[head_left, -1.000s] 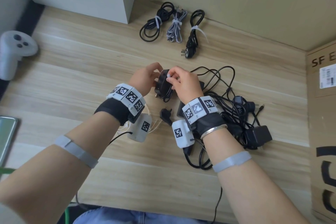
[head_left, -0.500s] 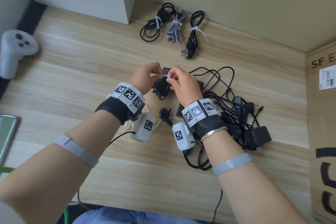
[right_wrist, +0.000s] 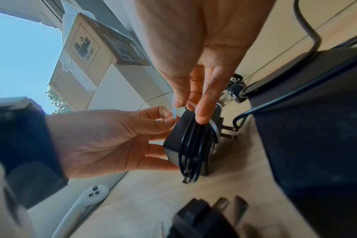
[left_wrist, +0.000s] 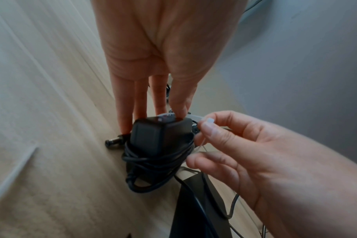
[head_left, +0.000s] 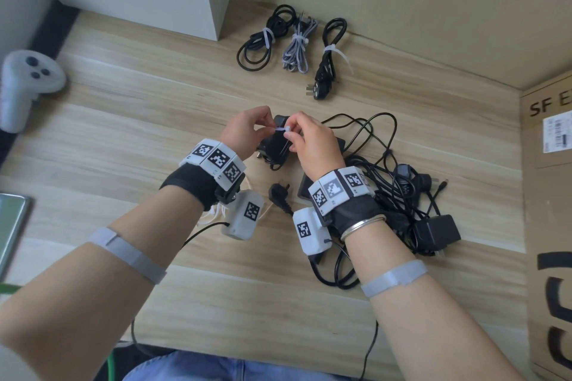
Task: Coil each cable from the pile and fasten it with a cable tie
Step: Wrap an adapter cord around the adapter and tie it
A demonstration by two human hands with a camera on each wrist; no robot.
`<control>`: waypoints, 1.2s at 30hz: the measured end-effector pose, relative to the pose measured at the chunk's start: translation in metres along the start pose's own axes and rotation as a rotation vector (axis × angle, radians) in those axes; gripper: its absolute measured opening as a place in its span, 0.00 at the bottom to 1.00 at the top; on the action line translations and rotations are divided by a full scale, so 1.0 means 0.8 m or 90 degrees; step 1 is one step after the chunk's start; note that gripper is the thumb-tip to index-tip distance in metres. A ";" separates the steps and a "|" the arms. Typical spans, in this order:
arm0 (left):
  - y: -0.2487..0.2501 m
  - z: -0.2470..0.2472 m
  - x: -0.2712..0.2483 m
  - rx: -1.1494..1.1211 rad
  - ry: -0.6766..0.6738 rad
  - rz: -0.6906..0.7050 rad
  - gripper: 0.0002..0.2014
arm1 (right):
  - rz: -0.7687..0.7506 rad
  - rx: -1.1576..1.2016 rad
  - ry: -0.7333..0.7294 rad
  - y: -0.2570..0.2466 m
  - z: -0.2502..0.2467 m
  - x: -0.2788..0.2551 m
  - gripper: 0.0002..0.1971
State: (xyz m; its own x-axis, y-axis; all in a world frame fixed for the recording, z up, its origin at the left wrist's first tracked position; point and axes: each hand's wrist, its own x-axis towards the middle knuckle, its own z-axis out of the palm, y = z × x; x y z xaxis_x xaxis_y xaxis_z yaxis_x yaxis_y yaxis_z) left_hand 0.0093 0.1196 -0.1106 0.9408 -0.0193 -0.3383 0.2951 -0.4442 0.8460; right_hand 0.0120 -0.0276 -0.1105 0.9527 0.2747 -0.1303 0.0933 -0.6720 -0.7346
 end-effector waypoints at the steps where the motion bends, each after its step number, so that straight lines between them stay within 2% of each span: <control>1: 0.000 0.000 0.000 -0.002 -0.001 -0.001 0.16 | 0.002 0.001 0.000 0.001 0.000 0.000 0.01; 17: 0.002 0.005 -0.001 0.040 0.002 0.009 0.17 | -0.032 -0.024 0.006 0.001 -0.001 -0.003 0.04; 24: 0.000 0.011 -0.002 0.057 0.000 0.039 0.05 | -0.033 -0.093 -0.008 -0.003 -0.009 -0.007 0.06; 31: 0.000 0.012 -0.006 -0.002 0.018 0.009 0.11 | 0.003 -0.097 0.002 -0.001 -0.007 -0.009 0.07; 36: 0.001 0.008 -0.005 0.011 -0.036 0.051 0.13 | 0.011 -0.102 0.007 -0.005 -0.008 -0.013 0.13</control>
State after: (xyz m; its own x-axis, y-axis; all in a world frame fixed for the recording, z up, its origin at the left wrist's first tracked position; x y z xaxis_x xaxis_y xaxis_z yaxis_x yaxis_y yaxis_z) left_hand 0.0049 0.1133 -0.1112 0.9502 -0.1053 -0.2934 0.2165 -0.4542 0.8642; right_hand 0.0033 -0.0321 -0.1020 0.9577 0.2549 -0.1336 0.1211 -0.7778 -0.6167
